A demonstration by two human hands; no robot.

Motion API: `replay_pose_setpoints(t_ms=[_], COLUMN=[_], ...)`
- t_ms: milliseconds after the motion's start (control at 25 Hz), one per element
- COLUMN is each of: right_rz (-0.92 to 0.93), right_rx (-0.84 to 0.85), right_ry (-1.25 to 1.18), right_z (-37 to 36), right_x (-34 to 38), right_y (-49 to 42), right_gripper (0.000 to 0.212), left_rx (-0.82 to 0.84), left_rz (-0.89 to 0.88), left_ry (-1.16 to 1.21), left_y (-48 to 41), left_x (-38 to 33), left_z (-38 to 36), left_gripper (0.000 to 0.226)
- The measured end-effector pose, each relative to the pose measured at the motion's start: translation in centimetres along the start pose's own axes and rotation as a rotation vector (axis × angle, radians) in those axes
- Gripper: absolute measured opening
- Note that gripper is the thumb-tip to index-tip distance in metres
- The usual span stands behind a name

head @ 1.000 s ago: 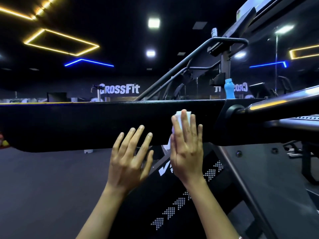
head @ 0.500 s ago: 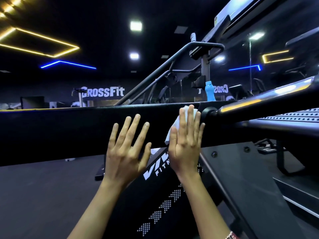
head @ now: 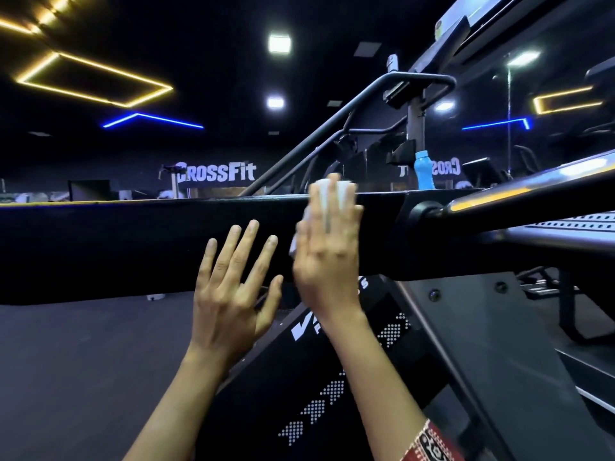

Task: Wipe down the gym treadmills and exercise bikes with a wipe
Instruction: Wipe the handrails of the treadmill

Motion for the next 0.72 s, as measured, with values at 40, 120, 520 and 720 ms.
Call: replay_pose_setpoints(t_ms=[40, 120, 520, 720], right_rz=[0.156, 0.254, 0.325, 0.154], right_rx=[0.045, 0.052, 0.054, 0.004], right_ry=[0.021, 0.08, 0.096, 0.025], right_z=[-0.7, -0.9, -3.4, -3.8], right_x=[1.5, 1.4, 5.8, 7.9], right_y=[1.3, 3.6, 5.1, 3.5], right_gripper=[0.05, 0.048, 0.048, 0.049], left_rx=[-0.003, -0.005, -0.002, -0.005], left_rz=[0.015, 0.03, 0.115, 0.143], left_ry=[-0.002, -0.024, -0.096, -0.122], left_y=[0.3, 1.0, 3.8, 4.9], left_x=[0.6, 1.9, 7.2, 9.0], left_z=[0.4, 1.2, 4.2, 5.3], left_gripper=[0.043, 0.043, 0.043, 0.043])
Point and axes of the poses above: each hand's wrist, its own y-axis away from the middle knuckle, its own z-axis out of the back of the hand, x = y × z, the point moved 5 cm from there along -y, towards the middle knuckle, and after that the axes turned 1 degree about x, right-handed, at the moved point
